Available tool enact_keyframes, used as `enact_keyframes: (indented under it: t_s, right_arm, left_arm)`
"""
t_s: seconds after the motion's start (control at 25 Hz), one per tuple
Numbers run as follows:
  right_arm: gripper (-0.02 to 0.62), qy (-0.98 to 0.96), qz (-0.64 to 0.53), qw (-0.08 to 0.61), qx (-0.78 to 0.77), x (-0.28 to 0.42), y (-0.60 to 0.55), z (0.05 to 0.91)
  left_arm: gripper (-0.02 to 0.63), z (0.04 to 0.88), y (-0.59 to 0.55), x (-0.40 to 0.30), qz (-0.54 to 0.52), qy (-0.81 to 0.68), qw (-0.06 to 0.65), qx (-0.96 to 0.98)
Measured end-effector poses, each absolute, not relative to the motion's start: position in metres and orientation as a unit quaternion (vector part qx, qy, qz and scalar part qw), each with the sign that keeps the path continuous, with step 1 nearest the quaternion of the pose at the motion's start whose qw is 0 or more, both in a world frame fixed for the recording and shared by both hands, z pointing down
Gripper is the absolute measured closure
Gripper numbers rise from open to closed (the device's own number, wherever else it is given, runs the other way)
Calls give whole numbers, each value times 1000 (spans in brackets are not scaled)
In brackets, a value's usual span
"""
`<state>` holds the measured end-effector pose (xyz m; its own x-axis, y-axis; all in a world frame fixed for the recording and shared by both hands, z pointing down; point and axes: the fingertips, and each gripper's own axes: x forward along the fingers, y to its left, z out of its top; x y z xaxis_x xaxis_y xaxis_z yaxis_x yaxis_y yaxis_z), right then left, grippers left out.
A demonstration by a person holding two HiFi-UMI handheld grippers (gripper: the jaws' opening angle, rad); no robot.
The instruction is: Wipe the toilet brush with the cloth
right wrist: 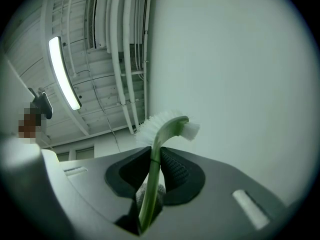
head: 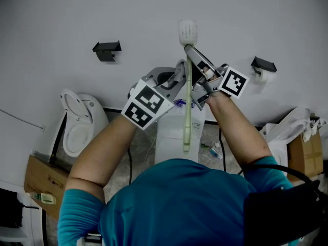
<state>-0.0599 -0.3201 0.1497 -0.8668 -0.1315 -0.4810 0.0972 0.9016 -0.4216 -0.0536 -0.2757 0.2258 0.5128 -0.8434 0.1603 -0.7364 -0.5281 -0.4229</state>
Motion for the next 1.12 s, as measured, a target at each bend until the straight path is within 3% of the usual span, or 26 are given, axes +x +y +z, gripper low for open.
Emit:
enact_keyframes:
  t_s: [1.12]
  right_arm:
    - [532,927,-216,304,-41,-17,-359,117]
  left_arm:
    - [568,241,-259,-12,-173,416,124,-884]
